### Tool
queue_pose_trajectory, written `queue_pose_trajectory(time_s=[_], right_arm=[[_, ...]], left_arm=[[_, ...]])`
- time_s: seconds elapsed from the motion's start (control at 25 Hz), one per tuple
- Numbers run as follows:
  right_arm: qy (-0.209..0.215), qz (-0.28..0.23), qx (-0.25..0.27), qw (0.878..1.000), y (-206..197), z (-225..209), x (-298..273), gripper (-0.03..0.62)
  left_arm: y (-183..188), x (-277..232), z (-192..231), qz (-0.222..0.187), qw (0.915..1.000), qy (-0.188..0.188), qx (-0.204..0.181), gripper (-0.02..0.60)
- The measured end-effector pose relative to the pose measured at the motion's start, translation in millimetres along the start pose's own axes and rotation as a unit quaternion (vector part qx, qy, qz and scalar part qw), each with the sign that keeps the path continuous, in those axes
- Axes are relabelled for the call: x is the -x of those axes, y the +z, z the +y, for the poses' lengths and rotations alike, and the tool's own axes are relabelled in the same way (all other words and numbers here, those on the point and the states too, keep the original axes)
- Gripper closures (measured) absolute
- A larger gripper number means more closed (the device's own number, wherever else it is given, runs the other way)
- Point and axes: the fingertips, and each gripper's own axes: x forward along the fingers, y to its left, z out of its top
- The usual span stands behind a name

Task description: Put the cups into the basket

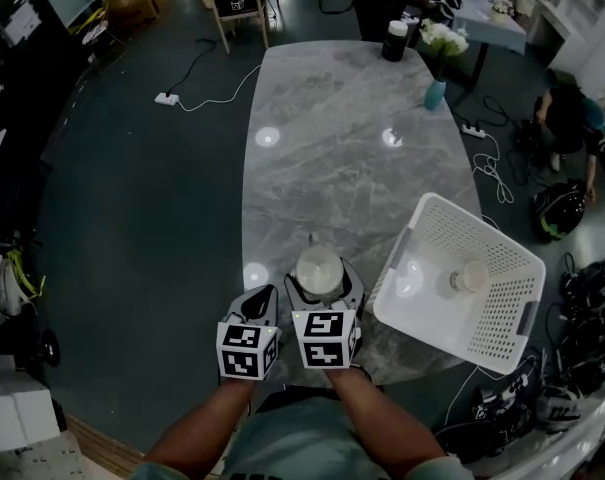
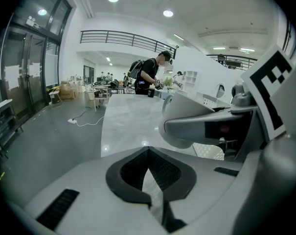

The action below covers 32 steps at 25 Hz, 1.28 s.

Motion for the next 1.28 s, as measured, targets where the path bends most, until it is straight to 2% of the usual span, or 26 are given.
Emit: queue_pose_trajectory(time_s=[0.36, 0.56, 1.0, 1.28], right_arm=[[0.04, -0.035, 0.026, 0.998, 34, 24, 72, 0.197], [0.057, -0.055, 0.042, 0.996, 52, 22, 111, 0.197], [0.052, -0.053, 0.036, 0.997, 48, -52, 178, 0.197], [0.072, -0.04, 0.071, 0.994, 46, -113, 200, 0.197]], left_arm=[[13, 30, -34, -0.022, 0.9995, -0.023, 0.001, 0.581], [14, 36, -65, -0.029, 0.9986, -0.043, -0.013, 0.581], [13, 35, -160, -0.022, 0.9941, -0.101, -0.033, 0.581], [15, 29, -208, -0.013, 0.9907, -0.122, -0.058, 0.581]])
